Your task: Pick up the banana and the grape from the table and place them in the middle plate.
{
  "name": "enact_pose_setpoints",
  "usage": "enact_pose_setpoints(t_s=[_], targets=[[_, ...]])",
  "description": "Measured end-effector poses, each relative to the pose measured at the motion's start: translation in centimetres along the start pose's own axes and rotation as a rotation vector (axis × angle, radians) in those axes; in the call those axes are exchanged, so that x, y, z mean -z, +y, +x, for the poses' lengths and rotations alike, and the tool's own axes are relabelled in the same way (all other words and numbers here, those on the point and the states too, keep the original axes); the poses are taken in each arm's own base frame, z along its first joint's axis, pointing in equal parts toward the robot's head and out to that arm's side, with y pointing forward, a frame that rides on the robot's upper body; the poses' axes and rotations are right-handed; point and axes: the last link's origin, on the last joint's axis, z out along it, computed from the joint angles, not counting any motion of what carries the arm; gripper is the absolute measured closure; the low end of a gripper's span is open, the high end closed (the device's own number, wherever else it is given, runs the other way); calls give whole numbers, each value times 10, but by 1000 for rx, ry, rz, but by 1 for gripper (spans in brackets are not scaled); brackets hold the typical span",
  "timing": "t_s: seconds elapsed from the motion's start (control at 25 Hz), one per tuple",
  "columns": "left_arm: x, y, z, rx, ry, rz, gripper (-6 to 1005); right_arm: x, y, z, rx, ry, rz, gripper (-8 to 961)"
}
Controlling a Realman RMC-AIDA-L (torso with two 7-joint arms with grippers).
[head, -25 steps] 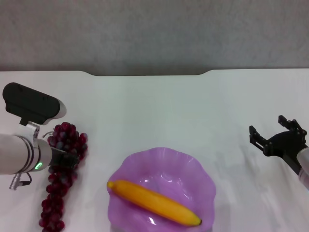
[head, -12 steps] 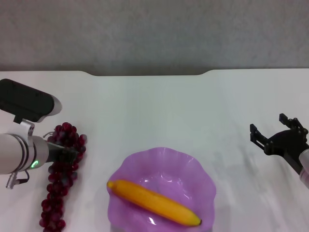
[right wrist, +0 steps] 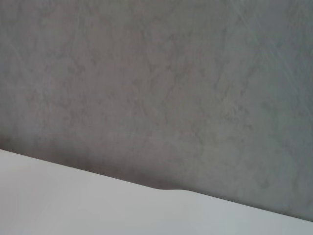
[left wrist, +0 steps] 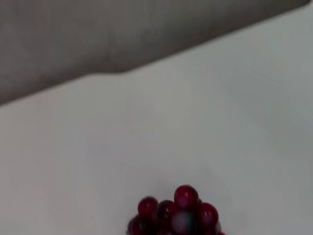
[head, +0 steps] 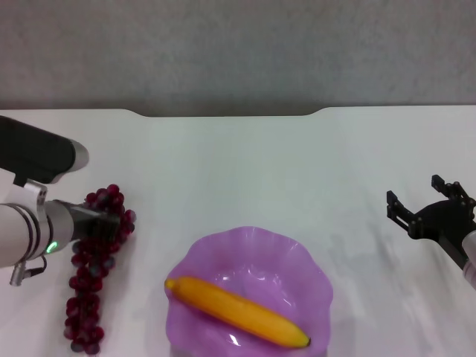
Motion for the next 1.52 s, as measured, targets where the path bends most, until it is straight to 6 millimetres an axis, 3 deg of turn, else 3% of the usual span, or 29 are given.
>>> enact_pose_setpoints(t_s=[0.52, 1.04, 1.2, 1.52], targets=[[45, -1, 22, 2, 267, 23, 768, 0, -1, 1, 2, 3, 1, 73], [110, 36, 57, -71, 485, -113, 790, 0, -1, 1, 4, 8, 2, 74], [131, 48, 60, -121, 471, -212, 792, 0, -1, 1, 4, 9, 2, 74], [134, 73, 62, -254, 313, -348, 796, -1, -1, 0, 5, 7, 0, 74]])
